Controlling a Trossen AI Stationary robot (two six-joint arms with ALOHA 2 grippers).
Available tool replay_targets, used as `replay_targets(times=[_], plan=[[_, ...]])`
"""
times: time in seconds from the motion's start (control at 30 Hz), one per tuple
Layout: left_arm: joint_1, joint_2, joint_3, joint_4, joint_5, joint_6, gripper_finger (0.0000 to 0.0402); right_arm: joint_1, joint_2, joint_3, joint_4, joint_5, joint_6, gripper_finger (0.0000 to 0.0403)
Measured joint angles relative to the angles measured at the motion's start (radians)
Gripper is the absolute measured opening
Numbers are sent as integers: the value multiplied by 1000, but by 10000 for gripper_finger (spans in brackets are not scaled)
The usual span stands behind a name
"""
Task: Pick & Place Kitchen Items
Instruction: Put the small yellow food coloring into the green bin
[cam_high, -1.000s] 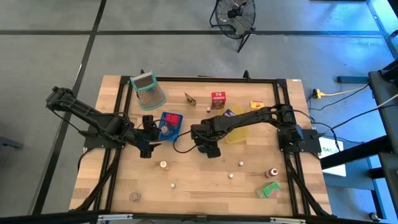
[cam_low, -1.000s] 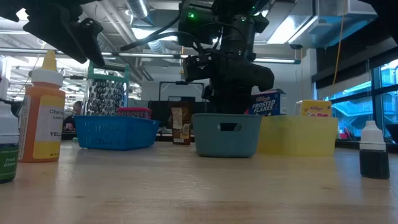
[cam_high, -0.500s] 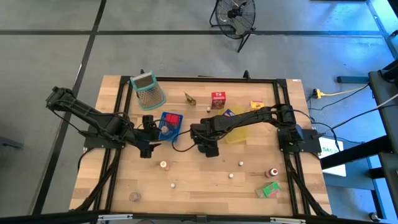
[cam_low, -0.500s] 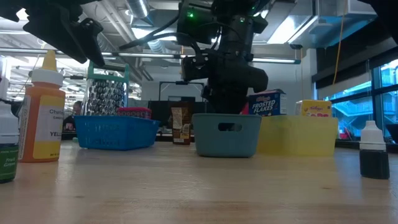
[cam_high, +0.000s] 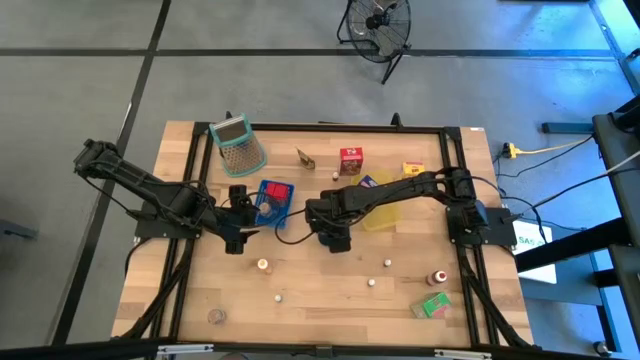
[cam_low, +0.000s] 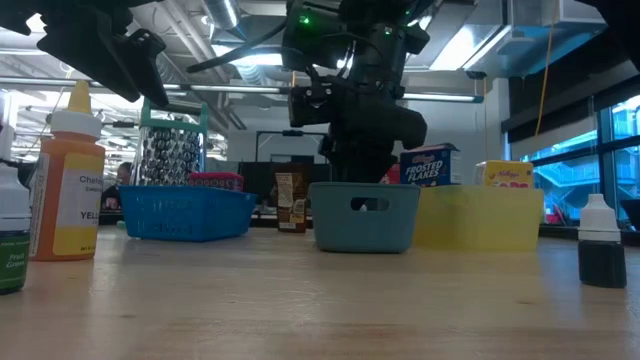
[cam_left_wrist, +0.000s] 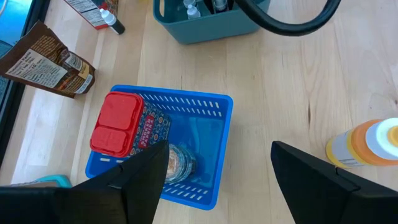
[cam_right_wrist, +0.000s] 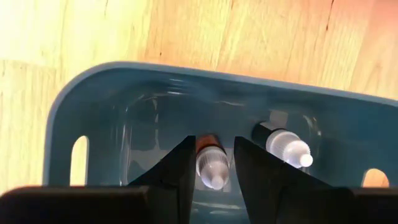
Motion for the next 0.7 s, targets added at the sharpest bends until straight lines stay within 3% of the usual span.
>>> replay_targets(times=[0.7], plan=[[0,0,0,0,0,0,279,6,0,0,14,38,49,124]])
